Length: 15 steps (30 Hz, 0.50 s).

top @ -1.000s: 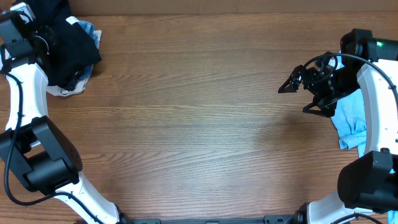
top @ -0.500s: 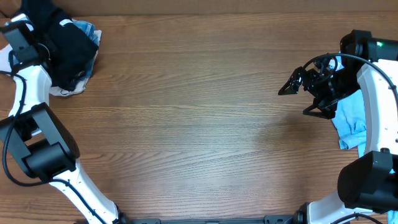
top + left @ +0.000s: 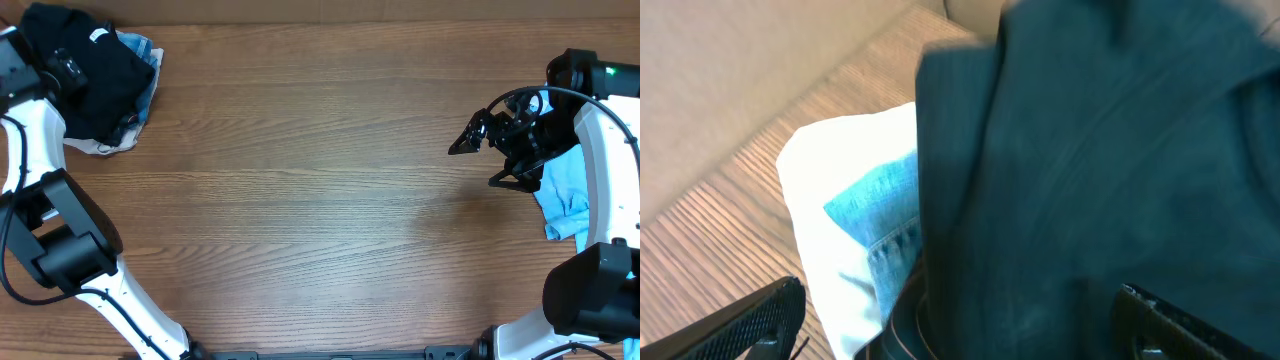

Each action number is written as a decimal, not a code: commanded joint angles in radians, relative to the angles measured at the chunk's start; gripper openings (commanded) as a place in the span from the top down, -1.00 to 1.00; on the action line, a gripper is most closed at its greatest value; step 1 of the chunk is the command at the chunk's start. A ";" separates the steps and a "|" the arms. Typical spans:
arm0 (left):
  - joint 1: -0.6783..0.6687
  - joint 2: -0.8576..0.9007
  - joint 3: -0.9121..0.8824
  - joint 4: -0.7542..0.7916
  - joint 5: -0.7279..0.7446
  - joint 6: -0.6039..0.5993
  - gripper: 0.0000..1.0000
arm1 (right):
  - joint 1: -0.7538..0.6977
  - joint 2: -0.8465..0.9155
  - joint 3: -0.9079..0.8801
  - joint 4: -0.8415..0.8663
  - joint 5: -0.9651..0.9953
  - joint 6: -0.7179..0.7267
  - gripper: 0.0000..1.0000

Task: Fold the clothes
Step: 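Place the black shirt on the pile and open the left gripper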

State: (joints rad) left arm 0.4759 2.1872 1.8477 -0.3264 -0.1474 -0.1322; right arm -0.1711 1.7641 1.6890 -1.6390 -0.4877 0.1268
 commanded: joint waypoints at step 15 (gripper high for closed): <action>-0.017 -0.087 0.117 0.020 0.070 -0.055 0.92 | 0.002 -0.020 0.027 0.016 0.043 -0.003 -1.00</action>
State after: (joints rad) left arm 0.4595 2.0239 1.9663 -0.3210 -0.0887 -0.1780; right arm -0.1699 1.7641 1.6890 -1.6241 -0.4549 0.1268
